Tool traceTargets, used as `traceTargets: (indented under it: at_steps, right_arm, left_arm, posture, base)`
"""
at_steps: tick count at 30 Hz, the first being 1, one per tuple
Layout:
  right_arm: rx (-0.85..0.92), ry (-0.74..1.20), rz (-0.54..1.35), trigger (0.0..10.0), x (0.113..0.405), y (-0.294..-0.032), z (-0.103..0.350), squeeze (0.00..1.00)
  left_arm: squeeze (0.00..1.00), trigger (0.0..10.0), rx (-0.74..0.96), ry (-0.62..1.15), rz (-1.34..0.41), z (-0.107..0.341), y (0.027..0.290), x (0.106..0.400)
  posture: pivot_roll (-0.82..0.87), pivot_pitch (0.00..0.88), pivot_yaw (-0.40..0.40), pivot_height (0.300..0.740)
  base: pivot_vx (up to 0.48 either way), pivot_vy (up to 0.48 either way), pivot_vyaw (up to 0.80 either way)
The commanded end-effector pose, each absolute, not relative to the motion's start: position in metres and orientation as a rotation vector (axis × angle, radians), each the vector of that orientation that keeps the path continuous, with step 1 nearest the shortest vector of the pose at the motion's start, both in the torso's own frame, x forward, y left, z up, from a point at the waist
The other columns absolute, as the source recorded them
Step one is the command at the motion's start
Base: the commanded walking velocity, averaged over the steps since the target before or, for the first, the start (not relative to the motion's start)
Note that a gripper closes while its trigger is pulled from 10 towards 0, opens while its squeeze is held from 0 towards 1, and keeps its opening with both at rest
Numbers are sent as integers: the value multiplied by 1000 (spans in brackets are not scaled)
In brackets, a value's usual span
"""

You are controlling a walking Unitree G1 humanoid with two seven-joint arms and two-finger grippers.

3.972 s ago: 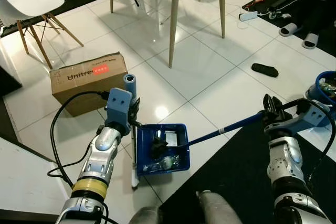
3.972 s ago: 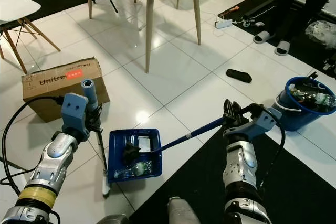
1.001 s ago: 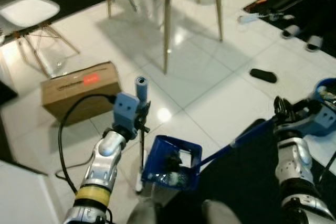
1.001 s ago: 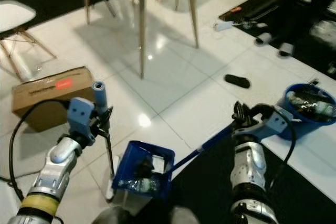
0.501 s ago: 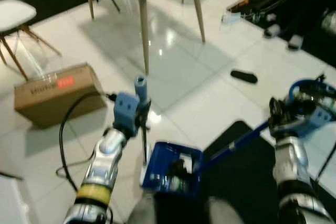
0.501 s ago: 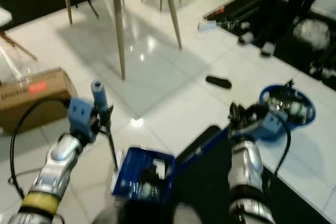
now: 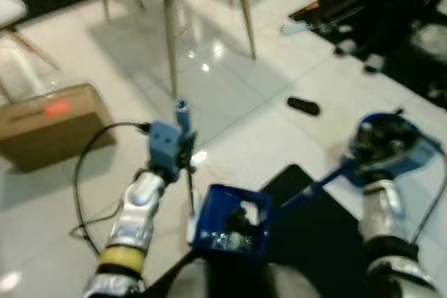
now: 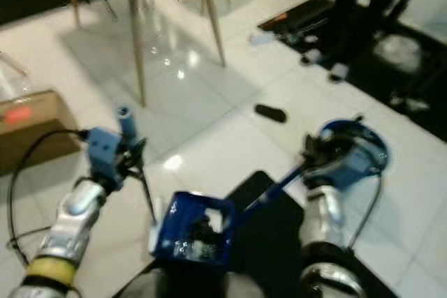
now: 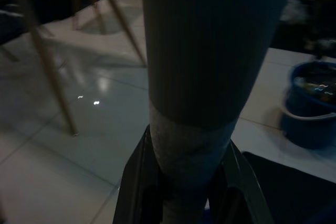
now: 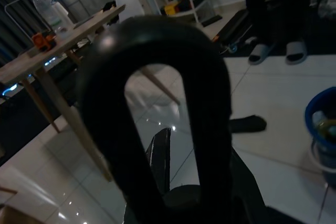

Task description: Sweep floor

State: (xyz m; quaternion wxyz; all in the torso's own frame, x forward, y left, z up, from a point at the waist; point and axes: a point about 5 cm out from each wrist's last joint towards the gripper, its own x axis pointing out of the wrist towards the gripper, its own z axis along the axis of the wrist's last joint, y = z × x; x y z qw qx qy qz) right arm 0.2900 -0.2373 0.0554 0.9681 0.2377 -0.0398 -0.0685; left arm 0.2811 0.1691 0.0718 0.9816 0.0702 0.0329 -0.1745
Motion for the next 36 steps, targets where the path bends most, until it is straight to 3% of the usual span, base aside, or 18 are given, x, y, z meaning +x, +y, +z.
traceTargets:
  at_steps: [1,36]
  right_arm:
    - [519,-78,-149,10000,289,-237,53,0]
    - [530,-64,-149,10000,287,-233,48,0]
  left_arm:
    - [0,10000,137,26,-364,79,167,282]
    - [0,10000,145,32,-378,79,168,279]
  posture:
    - [33,1,3,740]
    - [48,0,6,740]
  base:
    - [0,-480,0]
    - [0,-480,0]
